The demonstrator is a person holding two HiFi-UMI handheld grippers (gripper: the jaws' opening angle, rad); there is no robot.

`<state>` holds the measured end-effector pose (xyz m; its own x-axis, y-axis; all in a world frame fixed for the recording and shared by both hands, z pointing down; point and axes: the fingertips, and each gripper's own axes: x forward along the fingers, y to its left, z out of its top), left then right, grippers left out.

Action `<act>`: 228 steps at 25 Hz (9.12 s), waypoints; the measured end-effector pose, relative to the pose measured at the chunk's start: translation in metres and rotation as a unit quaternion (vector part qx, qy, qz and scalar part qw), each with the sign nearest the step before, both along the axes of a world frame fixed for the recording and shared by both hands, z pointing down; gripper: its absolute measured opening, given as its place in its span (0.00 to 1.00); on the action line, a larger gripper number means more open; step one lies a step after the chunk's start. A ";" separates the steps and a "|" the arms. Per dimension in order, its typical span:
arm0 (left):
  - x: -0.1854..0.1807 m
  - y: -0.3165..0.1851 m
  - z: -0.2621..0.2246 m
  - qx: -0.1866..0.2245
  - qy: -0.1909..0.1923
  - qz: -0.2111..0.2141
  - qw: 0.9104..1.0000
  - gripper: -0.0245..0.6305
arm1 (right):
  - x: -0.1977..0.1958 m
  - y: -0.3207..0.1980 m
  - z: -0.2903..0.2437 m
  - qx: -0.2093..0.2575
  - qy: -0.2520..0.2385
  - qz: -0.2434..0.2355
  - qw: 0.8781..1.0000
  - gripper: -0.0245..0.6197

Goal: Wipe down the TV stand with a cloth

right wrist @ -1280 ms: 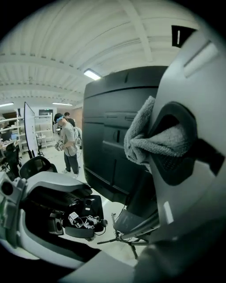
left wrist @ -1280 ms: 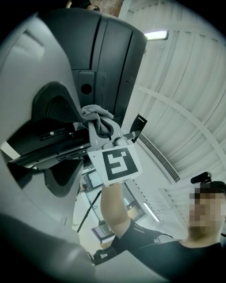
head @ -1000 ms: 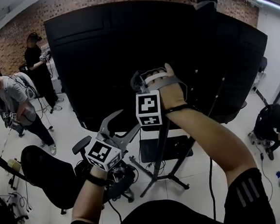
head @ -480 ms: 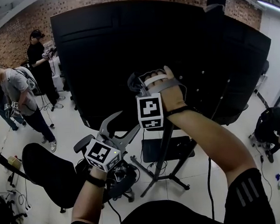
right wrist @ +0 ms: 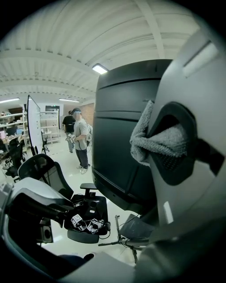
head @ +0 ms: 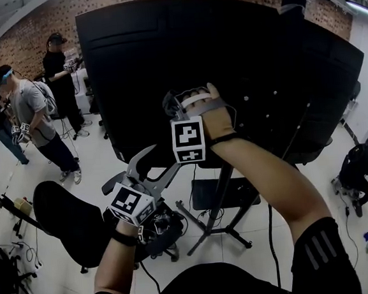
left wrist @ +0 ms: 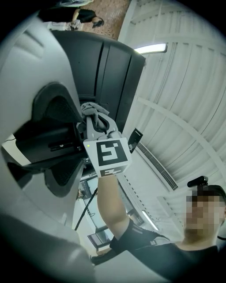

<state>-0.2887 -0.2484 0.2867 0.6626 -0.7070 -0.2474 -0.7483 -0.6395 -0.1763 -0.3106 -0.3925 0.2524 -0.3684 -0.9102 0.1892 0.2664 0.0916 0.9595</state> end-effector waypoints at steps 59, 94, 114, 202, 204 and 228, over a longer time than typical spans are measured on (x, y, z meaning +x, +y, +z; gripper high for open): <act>0.158 -0.011 0.060 -0.071 -0.003 0.081 0.994 0.48 | 0.232 0.039 0.051 -0.358 -0.520 -0.029 0.775 0.09; 0.170 -0.032 0.378 -0.288 -0.032 0.070 0.954 0.49 | 0.212 0.059 0.464 -0.499 -0.462 0.127 0.722 0.09; 0.178 -0.029 0.578 -0.394 -0.037 0.066 0.916 0.51 | 0.219 0.058 0.712 -0.567 -0.392 0.211 0.693 0.08; 0.381 -0.054 0.140 -0.124 -0.046 0.141 0.981 0.54 | 0.450 0.032 0.143 -0.360 -0.588 -0.011 0.725 0.09; 0.379 -0.057 0.160 -0.144 -0.043 0.140 0.979 0.54 | 0.448 0.032 0.164 -0.370 -0.591 0.000 0.717 0.09; 0.362 -0.065 0.404 -0.293 -0.072 0.132 0.944 0.54 | 0.430 0.035 0.445 -0.467 -0.566 0.156 0.661 0.10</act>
